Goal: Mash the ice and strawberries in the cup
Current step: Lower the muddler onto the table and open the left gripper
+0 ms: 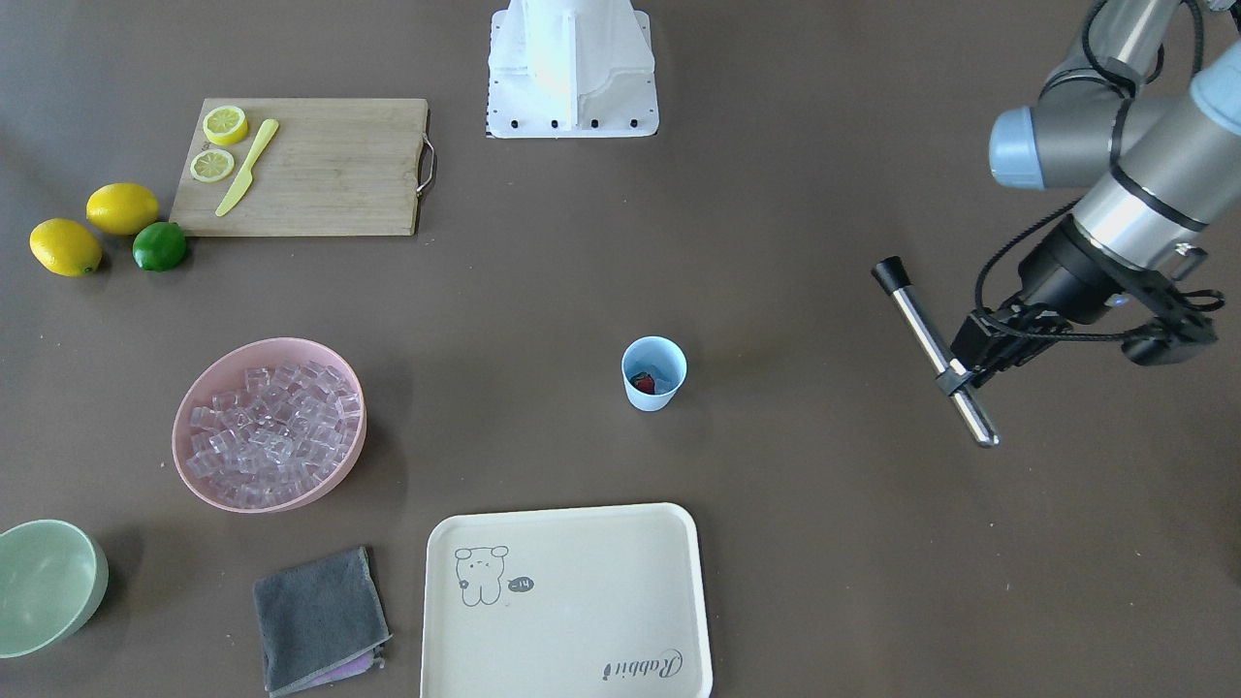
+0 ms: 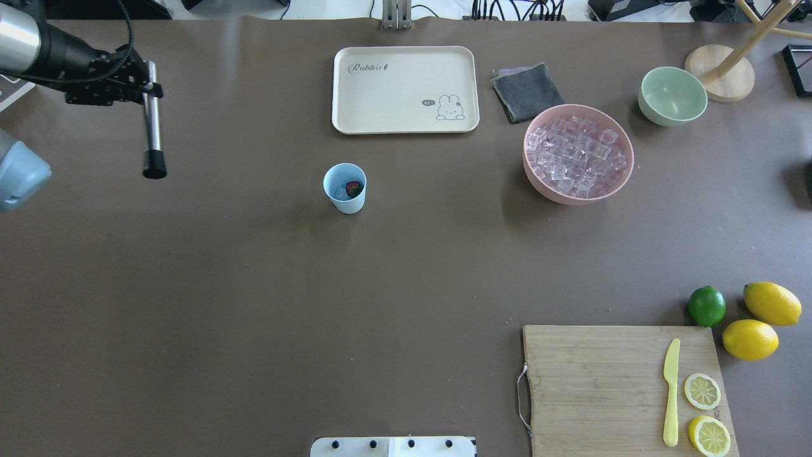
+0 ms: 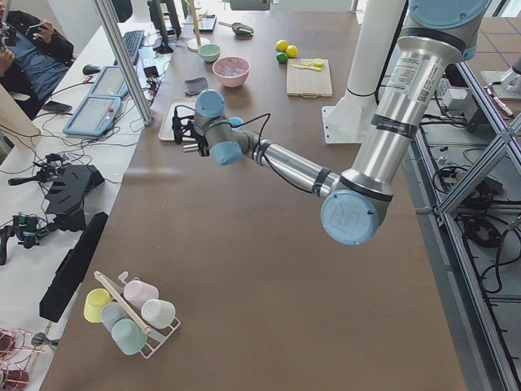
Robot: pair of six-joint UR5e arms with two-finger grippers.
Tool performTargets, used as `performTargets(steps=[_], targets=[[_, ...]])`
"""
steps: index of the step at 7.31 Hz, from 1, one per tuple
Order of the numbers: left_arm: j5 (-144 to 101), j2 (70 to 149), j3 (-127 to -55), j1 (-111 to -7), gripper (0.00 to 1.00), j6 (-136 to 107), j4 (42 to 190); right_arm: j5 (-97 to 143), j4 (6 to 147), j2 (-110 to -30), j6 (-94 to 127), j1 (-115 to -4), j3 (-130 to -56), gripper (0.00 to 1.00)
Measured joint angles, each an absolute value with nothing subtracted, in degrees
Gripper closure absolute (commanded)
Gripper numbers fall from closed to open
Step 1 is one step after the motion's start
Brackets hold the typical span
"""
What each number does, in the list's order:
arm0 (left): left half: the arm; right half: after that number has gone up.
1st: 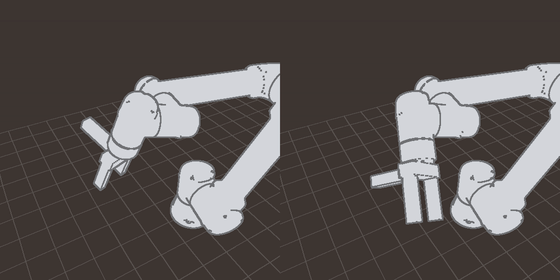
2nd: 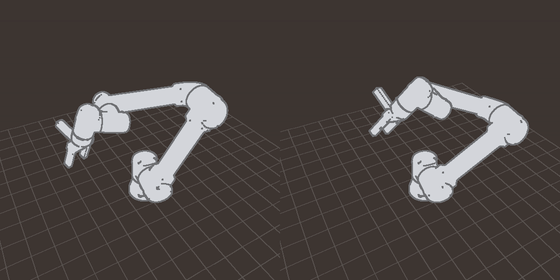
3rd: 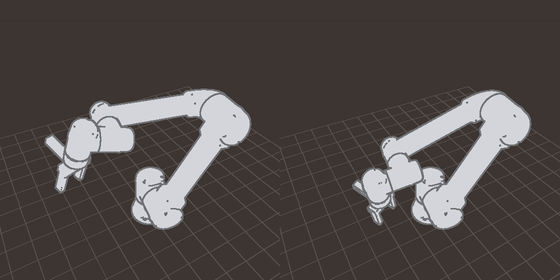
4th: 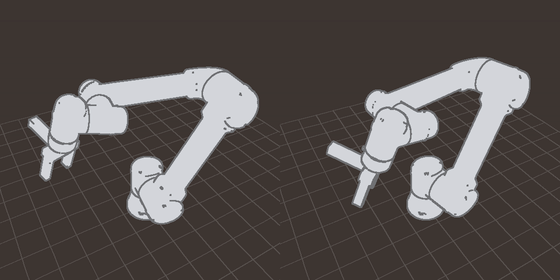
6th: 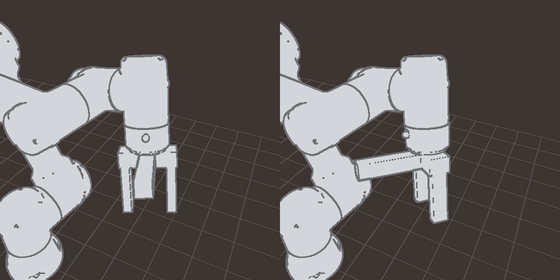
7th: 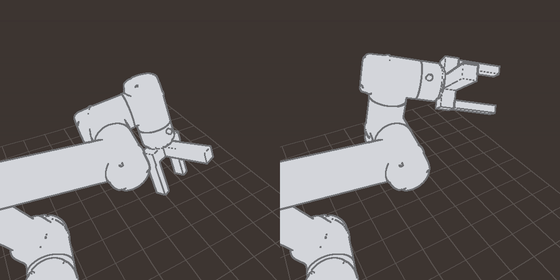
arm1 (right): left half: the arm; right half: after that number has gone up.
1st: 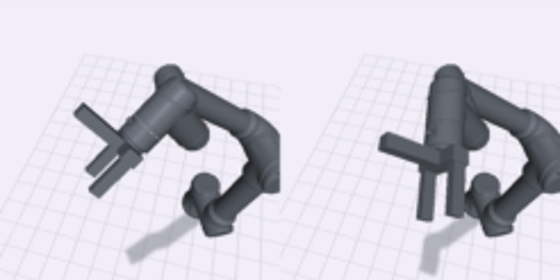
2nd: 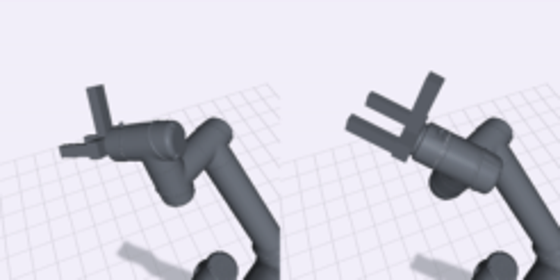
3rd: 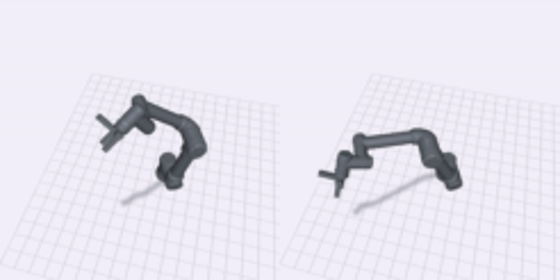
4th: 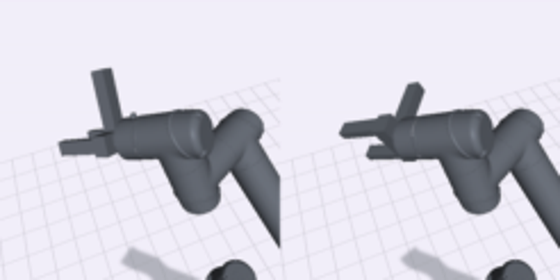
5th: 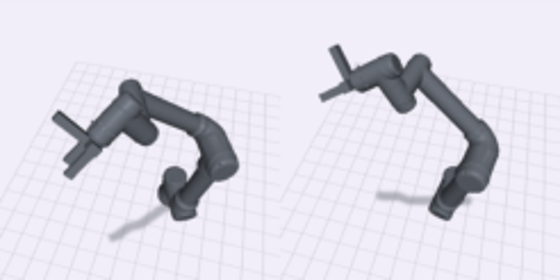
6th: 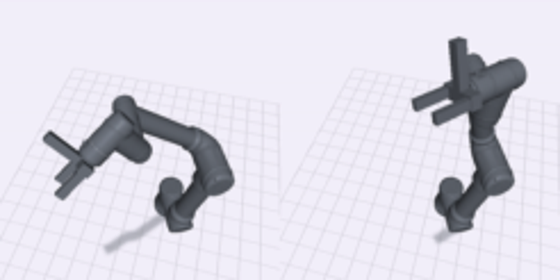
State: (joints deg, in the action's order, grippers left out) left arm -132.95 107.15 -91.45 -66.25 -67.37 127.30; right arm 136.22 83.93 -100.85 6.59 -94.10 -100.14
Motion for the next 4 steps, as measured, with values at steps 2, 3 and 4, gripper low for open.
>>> performTargets(steps=[2,3,4], targets=[[-137.7,100.2,-85.6,-70.8,0.84,-52.2,128.5,136.4,83.9,-100.8,6.6,-94.1,-100.1,0.00],[-137.0,97.4,-81.6,-71.0,0.84,-48.7,132.5,136.5,83.9,-100.8,6.6,-94.1,-100.1,0.00],[-134.6,95.9,-77.6,-70.2,0.83,-47.1,137.3,136.5,83.9,-100.7,6.7,-94.1,-100.1,0.00]])
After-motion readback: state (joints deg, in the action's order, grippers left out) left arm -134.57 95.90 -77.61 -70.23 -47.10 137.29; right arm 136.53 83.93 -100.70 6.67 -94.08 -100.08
